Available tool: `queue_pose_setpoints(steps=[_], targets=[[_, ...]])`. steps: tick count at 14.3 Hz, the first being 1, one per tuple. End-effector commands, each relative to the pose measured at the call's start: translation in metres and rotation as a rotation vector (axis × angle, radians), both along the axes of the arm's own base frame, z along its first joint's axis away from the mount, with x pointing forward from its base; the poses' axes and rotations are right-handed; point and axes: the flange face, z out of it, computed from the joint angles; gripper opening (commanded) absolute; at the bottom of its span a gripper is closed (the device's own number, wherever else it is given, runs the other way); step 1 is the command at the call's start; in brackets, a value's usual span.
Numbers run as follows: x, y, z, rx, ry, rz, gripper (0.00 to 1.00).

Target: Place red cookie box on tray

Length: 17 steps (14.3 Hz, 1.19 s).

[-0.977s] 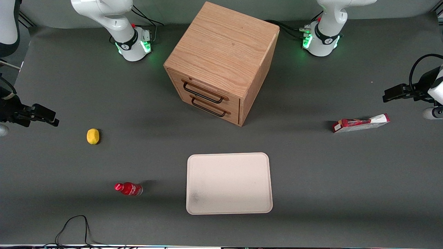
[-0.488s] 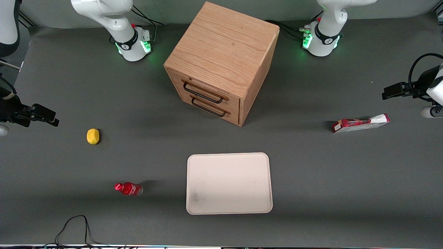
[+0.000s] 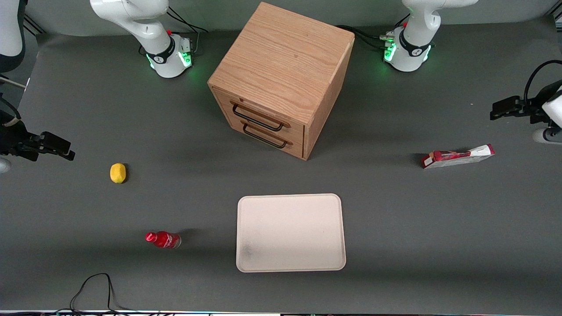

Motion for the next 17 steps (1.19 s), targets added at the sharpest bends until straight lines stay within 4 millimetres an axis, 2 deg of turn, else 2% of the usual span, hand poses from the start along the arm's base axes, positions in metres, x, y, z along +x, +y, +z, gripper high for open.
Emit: queue_pose_setpoints(steps=[1,3,5,7,9,13,17], targets=[[0.012,0.017,0.003,-0.041,0.007,-0.299,1.0],[0.02,0.02,0.0,-0.088,-0.021,-0.538,1.0],[0.016,0.024,0.009,-0.127,-0.035,-0.761,1.0],[0.004,0.056,0.019,-0.173,-0.06,-0.867,1.0],[-0.014,0.072,0.015,-0.204,-0.055,-0.906,1.0],[-0.049,0.072,-0.018,-0.227,-0.052,-0.96,0.99],[-0.055,0.065,-0.067,-0.253,-0.02,-0.968,0.99]])
